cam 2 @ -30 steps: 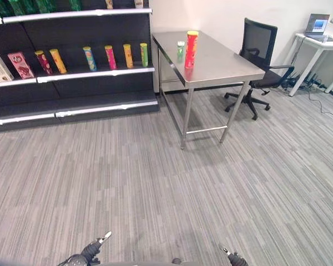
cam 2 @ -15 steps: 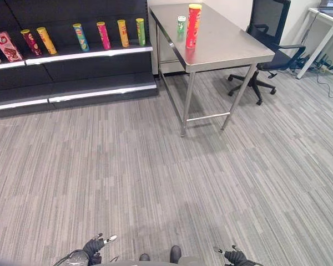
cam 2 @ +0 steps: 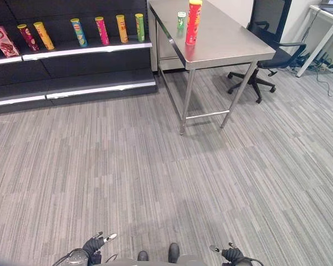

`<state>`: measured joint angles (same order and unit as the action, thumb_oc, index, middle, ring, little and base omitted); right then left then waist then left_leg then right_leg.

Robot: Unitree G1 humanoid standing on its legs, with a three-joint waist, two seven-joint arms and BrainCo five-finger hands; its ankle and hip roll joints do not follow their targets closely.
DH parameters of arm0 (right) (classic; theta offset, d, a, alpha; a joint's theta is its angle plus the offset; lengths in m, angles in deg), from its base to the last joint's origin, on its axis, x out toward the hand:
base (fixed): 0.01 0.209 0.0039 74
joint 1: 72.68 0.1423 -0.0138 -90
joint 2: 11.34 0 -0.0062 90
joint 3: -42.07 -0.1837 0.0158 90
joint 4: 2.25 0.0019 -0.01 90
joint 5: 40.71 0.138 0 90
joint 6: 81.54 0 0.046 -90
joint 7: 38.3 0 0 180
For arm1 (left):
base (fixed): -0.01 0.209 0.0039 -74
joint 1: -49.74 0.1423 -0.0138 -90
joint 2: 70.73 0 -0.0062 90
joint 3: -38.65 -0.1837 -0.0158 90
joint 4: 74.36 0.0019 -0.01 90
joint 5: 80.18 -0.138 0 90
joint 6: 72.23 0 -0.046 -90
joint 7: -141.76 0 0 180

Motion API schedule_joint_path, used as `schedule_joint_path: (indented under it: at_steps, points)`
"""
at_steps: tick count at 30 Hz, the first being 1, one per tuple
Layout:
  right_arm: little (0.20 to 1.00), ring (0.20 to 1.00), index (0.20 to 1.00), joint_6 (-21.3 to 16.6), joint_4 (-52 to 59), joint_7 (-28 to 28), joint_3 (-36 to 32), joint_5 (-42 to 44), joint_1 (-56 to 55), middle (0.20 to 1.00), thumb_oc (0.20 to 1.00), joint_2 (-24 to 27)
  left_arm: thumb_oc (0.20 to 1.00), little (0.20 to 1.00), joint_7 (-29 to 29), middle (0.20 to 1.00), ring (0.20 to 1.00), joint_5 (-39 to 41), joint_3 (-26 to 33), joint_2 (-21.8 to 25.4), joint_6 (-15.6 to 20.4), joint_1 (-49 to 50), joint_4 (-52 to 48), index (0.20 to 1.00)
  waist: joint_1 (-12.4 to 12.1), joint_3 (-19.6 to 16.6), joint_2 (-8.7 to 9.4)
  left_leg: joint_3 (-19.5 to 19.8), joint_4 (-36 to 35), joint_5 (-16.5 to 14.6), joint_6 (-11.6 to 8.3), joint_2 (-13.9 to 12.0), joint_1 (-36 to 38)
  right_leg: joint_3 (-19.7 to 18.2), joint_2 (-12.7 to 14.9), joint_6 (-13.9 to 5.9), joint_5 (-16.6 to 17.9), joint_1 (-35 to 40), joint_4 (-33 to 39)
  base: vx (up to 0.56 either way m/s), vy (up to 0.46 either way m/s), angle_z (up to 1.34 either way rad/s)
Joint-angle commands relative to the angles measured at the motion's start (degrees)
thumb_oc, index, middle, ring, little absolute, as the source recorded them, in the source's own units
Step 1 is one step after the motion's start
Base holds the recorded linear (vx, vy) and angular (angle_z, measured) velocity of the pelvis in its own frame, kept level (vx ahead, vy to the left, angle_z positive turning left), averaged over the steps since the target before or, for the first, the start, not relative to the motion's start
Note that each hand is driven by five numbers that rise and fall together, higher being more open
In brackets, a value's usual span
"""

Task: Put the goods on the table back onto the shelves and tidy them up.

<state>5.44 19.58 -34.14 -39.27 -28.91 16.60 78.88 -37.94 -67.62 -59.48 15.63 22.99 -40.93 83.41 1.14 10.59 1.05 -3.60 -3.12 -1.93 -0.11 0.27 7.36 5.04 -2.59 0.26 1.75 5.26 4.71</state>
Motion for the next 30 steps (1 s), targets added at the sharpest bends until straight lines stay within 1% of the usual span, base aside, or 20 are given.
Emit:
schedule_joint_path:
  at_steps: [1,3,4,5,7,9,11,13,15,18,20,21,22,23,24,26,27,28,29,30]
  points:
    - [1.0,1.0,1.0,-0.9,1.4,-0.9,4.1,-2.9,1.4,1.0,1.0,2.9,1.0,1.0,1.8,1.0,1.0,2.0,-2.1,1.3,1.5,-3.7,0.0,1.0,0.0,0.4,0.55,0.1,10.8,-2.2,-5.65,-4.5,-5.0,-3.0,1.6,-5.85,-9.5,-2.4,-10.1,0.02,-0.108,0.0]
    - [1.0,1.0,1.0,-1.0,1.6,-0.9,4.2,-3.0,1.3,1.0,1.0,3.1,1.0,1.0,1.7,1.0,1.0,2.6,-1.9,1.3,1.5,-3.8,-0.3,1.0,-0.1,0.9,0.76,0.2,13.3,-2.4,-5.75,-4.3,-6.3,-3.1,1.6,-5.62,-9.6,-2.4,-10.4,0.01,-0.095,0.02]
    - [1.0,1.0,1.0,-0.9,1.5,-0.9,4.3,-3.1,1.3,1.0,1.0,3.7,1.0,1.0,1.4,1.0,1.0,3.3,-1.9,1.3,1.6,-4.3,-0.7,1.0,-0.3,2.3,1.33,0.9,20.4,-1.0,-5.77,-4.4,-9.8,-3.2,1.6,-4.77,-9.9,-2.2,-11.2,0.03,-0.102,0.06]
    - [1.0,1.0,1.0,-0.8,1.3,-0.8,4.3,-3.1,1.3,1.0,1.0,3.7,1.0,1.0,1.4,1.0,1.0,3.5,-2.1,1.1,1.6,-4.5,-0.9,1.0,-0.4,2.7,1.42,1.0,22.9,-0.3,-5.55,-4.6,-11.3,-3.0,1.6,-4.43,-10.0,-2.1,-11.4,0.03,-0.102,0.12]
    - [1.0,1.0,1.0,-0.6,1.0,-0.7,4.0,-2.9,1.4,1.0,1.0,4.3,1.0,1.0,1.1,1.0,1.0,3.9,-2.4,1.0,1.7,-4.5,-1.5,1.0,-0.8,3.1,1.45,1.1,23.9,0.2,-4.73,-4.1,-14.3,-2.6,2.0,-4.3,-10.5,-1.4,-11.1,0.12,-0.037,0.03]
    - [1.0,1.0,1.0,-0.5,1.0,-0.7,3.6,-2.9,1.5,1.0,1.0,4.7,1.0,1.0,1.0,1.0,1.0,3.5,-2.4,1.0,1.7,-4.2,-1.2,1.0,-1.1,2.5,1.45,0.4,21.0,-0.4,-4.6,-3.7,-16.2,-2.5,2.5,-4.73,-11.2,-0.5,-10.6,0.22,0.014,-0.09]
    - [1.0,1.0,1.0,-0.6,1.4,-0.7,3.6,-2.9,1.9,1.0,1.0,5.2,1.0,1.0,1.0,1.0,1.0,2.8,-2.4,0.9,1.7,-3.8,-0.5,1.0,-2.1,2.2,0.92,-0.5,15.8,3.8,-5.52,-4.7,-19.5,-2.3,2.3,-5.13,-12.4,1.2,-9.5,0.26,0.064,0.03]
    - [1.0,1.0,1.0,-0.7,1.5,-0.5,3.7,-2.9,2.4,1.0,1.0,5.4,1.0,1.0,1.0,1.0,1.0,2.5,-2.1,0.9,1.6,-3.3,-0.3,1.0,-3.2,2.2,0.02,-1.4,8.8,6.6,-6.17,-5.3,-20.8,-3.0,1.8,-5.19,-13.9,2.9,-9.1,0.31,0.078,0.08]
    - [1.0,1.0,1.0,-0.9,1.4,-0.3,3.7,-3.2,2.6,1.0,1.0,5.5,1.0,1.0,0.9,1.0,1.0,2.5,-1.6,0.7,1.6,-2.7,0.1,1.0,-4.2,1.9,-0.47,-2.1,4.3,8.1,-7.22,-5.7,-22.8,-3.7,1.9,-5.52,-15.3,5.6,-8.2,0.39,0.099,-0.09]
    - [1.0,1.0,1.0,-0.8,1.3,-0.4,3.6,-3.4,2.9,1.0,1.0,5.5,1.0,1.0,0.8,1.0,1.0,2.4,-0.9,0.4,1.5,-2.1,0.7,1.0,-4.7,1.5,-0.54,-4.5,3.0,9.7,-7.88,-6.2,-23.9,-4.9,2.5,-5.86,-16.9,8.7,-7.4,0.38,0.138,-0.22]
    - [1.0,1.0,1.0,-0.6,1.7,-1.0,3.9,-4.8,2.6,1.0,1.0,4.6,1.0,1.0,0.6,1.0,1.0,1.2,-0.1,0.1,1.2,-1.5,2.4,1.0,-5.3,-0.4,-1.1,-5.3,1.8,13.1,-8.04,-6.9,-22.7,-6.0,4.5,-7.61,-18.1,10.9,-7.2,0.46,0.225,-0.37]
    - [1.0,1.0,1.0,-0.6,1.7,-1.0,3.9,-4.8,2.6,1.0,1.0,4.6,1.0,1.0,0.6,1.0,1.0,1.2,-0.1,0.1,1.2,-1.4,2.4,1.0,-5.3,-0.4,-1.0,-5.3,1.7,13.2,-8.03,-6.7,-22.6,-5.9,4.6,-7.63,-18.2,11.0,-7.3,0.42,0.217,-0.34]
    - [1.0,1.0,1.0,-0.3,1.5,-1.0,4.1,-5.4,2.9,1.0,1.0,4.3,1.0,1.0,0.5,1.0,1.0,0.7,-0.3,0.2,1.1,-2.0,2.3,1.0,-5.5,-1.5,-0.39,-5.5,3.3,13.4,-7.45,-5.9,-22.5,-5.8,7.1,-8.78,-17.3,10.5,-8.0,0.41,0.199,-0.33]
    - [1.0,1.0,1.0,-0.3,1.2,-1.2,4.1,-5.8,3.0,1.0,1.0,4.1,1.0,1.0,0.5,1.0,1.0,0.3,-0.4,0.2,1.2,-2.1,2.4,1.0,-5.5,-2.2,0.0,-5.5,3.7,12.6,-7.19,-5.2,-22.2,-5.7,8.2,-9.62,-16.5,10.3,-8.7,0.57,0.275,-0.38]
    - [1.0,1.0,1.0,-0.1,0.8,-1.5,4.4,-6.2,3.2,1.0,1.0,3.8,1.0,1.0,0.4,1.0,1.0,-0.2,-0.9,0.5,1.3,-2.7,2.1,1.0,-5.6,-2.8,0.93,-5.9,4.7,11.4,-6.67,-4.1,-21.8,-5.8,10.2,-11.01,-13.6,9.9,-10.2,0.42,0.196,-0.2]
    - [1.0,1.0,1.0,0.3,0.6,-1.9,4.9,-7.0,3.2,1.0,1.0,3.9,1.0,1.0,0.7,1.0,1.0,-0.7,-1.7,1.5,1.2,-3.7,0.9,1.0,-5.7,-2.8,2.11,-5.8,5.9,8.8,-4.96,-2.0,-20.7,-7.5,12.7,-12.26,-5.6,6.7,-16.9,0.34,0.189,-0.07]
    - [1.0,1.0,1.0,0.3,0.6,-1.9,4.9,-7.1,3.5,1.0,1.0,4.0,1.0,1.0,1.0,1.0,1.0,-0.8,-1.9,1.7,1.1,-4.3,0.4,1.0,-5.7,-2.6,2.3,-5.7,6.6,7.5,-3.8,-1.0,-20.3,-8.6,13.5,-12.49,-1.2,4.8,-21.7,0.2,0.134,-0.01]
    - [1.0,1.0,1.0,0.3,0.6,-1.9,4.9,-7.1,3.5,1.0,1.0,4.0,1.0,1.0,1.0,1.0,1.0,-0.8,-1.9,1.7,1.1,-4.3,0.4,1.0,-5.7,-2.6,2.28,-5.7,6.6,7.5,-3.8,-1.0,-20.3,-8.7,13.4,-12.49,-1.2,4.7,-21.7,0.26,0.209,0.15]
    - [1.0,1.0,1.0,0.3,1.1,-1.5,4.4,-6.3,4.5,1.0,1.0,4.3,1.0,1.0,0.6,1.0,1.0,-0.9,-2.3,2.3,1.1,-5.3,0.3,1.0,-5.1,-1.5,1.81,-5.4,7.3,5.4,-2.12,-0.1,-18.6,-9.3,14.0,-11.34,5.8,0.5,-30.2,0.25,0.211,0.19]
    - [1.0,1.0,1.0,0.3,1.6,-1.3,4.1,-5.8,4.7,1.0,1.0,4.1,1.0,1.0,0.4,1.0,1.0,-0.8,-2.5,2.6,1.1,-5.4,0.1,1.0,-4.8,-0.9,1.38,-5.3,7.2,4.6,-1.51,0.0,-17.3,-9.3,14.1,-10.5,7.6,-1.8,-34.3,0.33,0.258,0.23]
